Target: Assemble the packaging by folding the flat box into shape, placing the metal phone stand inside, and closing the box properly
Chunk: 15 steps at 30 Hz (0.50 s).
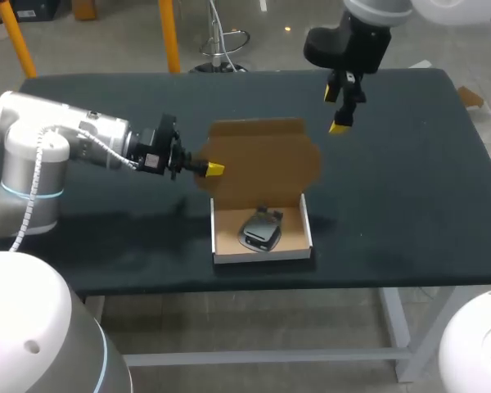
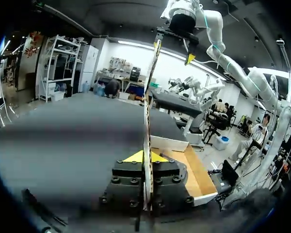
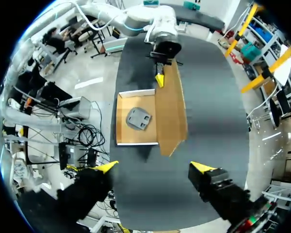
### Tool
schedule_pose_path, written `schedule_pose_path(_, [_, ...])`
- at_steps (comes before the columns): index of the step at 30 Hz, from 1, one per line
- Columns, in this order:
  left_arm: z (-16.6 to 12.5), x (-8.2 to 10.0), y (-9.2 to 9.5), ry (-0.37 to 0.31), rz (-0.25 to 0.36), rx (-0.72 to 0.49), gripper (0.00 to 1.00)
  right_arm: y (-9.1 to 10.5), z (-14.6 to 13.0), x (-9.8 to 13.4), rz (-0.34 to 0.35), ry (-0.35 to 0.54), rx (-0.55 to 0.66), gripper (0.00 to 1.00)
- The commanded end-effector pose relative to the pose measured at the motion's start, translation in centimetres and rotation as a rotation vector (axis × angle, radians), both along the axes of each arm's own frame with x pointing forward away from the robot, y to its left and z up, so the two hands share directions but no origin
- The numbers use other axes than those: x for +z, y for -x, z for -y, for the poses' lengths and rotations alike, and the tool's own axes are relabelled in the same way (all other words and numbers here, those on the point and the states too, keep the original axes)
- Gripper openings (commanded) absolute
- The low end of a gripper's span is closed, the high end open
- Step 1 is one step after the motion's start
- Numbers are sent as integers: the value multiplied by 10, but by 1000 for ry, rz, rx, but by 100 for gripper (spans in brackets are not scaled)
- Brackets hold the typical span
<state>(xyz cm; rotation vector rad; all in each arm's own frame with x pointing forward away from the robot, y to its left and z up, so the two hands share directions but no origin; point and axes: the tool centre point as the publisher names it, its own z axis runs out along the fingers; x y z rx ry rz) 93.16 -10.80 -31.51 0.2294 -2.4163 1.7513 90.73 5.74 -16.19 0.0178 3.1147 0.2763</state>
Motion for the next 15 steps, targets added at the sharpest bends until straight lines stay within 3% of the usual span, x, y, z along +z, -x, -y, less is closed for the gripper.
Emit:
schedule_pose_path(1, [1, 2, 4, -5, 40, 19, 0, 0, -1, 2, -4, 6, 1, 100])
schedule_pose_path(15, [0, -5, 7, 3, 188, 4, 0, -1, -2, 4, -2, 3, 0, 100])
